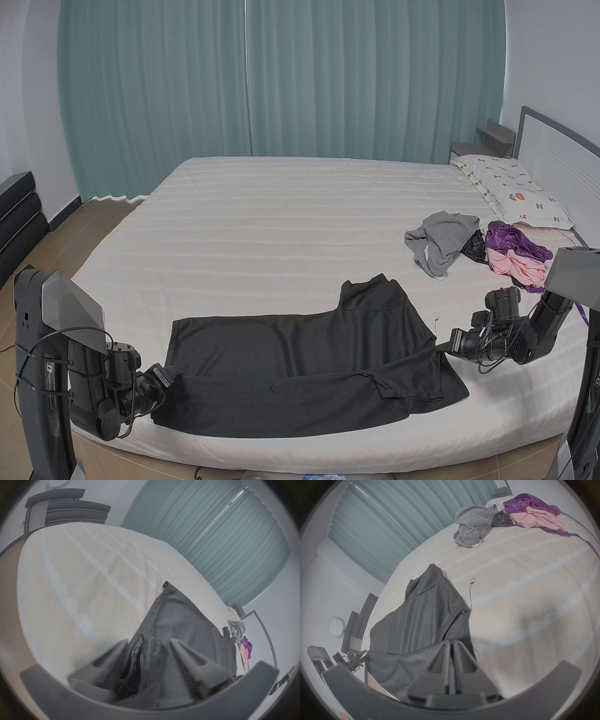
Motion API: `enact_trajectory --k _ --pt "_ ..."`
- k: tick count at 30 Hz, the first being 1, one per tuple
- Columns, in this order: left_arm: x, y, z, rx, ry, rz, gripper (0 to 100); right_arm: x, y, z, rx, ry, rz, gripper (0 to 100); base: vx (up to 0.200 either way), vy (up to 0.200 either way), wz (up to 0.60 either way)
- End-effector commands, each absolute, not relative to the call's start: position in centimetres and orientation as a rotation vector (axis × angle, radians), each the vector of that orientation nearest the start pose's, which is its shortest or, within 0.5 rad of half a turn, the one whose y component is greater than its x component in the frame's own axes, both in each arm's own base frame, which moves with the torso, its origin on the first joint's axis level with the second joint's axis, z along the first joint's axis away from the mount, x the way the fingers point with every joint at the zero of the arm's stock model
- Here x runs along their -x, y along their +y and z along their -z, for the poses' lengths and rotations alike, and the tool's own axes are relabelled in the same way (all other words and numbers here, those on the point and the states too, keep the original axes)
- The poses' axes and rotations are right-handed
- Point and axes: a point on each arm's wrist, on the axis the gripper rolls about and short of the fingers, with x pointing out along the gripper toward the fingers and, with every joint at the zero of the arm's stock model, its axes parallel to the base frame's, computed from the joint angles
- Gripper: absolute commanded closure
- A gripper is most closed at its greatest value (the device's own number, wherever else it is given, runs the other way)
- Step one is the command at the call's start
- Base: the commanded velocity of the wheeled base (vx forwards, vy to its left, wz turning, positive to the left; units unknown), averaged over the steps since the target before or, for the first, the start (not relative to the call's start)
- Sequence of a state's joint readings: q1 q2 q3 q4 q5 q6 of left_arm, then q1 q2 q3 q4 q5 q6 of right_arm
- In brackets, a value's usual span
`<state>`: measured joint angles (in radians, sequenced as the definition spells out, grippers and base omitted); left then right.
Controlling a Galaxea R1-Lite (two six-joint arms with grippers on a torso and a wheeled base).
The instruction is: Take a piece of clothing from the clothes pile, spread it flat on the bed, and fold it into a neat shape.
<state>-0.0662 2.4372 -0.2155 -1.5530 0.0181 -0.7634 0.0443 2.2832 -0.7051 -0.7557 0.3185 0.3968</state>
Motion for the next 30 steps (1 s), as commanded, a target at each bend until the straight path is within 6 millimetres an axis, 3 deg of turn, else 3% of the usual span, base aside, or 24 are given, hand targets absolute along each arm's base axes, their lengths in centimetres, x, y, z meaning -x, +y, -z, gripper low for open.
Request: enact_trajectory --k 1,7,13,20,25,26,30 --pt "-26.3 -1.7 5.3 0.710 0.637 -0.206 0 -33.8 2.3 2.3 -0.484 0.881 -0.179 0 0.000 0.000 0.00" --pt "-26.1 -1.4 4.8 0.724 0.628 -0.217 0 -34.1 2.2 1.6 -0.507 0.858 -0.183 0 0.000 0.000 0.00" --pt "-25.8 -0.7 2.4 0.766 0.556 -0.209 0 -34.6 2.3 0.4 -0.615 0.830 -0.162 0 0.000 0.000 0.00" --pt "-27.6 -0.5 1.4 0.771 0.475 -0.179 0 -34.9 2.5 0.3 -0.629 0.825 -0.167 0 0.000 0.000 0.00" --pt "-29.8 -0.7 1.5 0.761 0.430 -0.150 0 -34.9 2.6 0.4 -0.628 0.829 -0.169 0 0.000 0.000 0.00" --pt "-31.6 -0.9 1.5 0.759 0.421 -0.142 0 -34.9 2.6 0.5 -0.628 0.831 -0.169 0 0.000 0.000 0.00" --pt "-35.4 -1.2 1.2 0.760 0.460 -0.151 0 -34.9 2.8 0.6 -0.628 0.836 -0.173 0 0.000 0.000 0.00"
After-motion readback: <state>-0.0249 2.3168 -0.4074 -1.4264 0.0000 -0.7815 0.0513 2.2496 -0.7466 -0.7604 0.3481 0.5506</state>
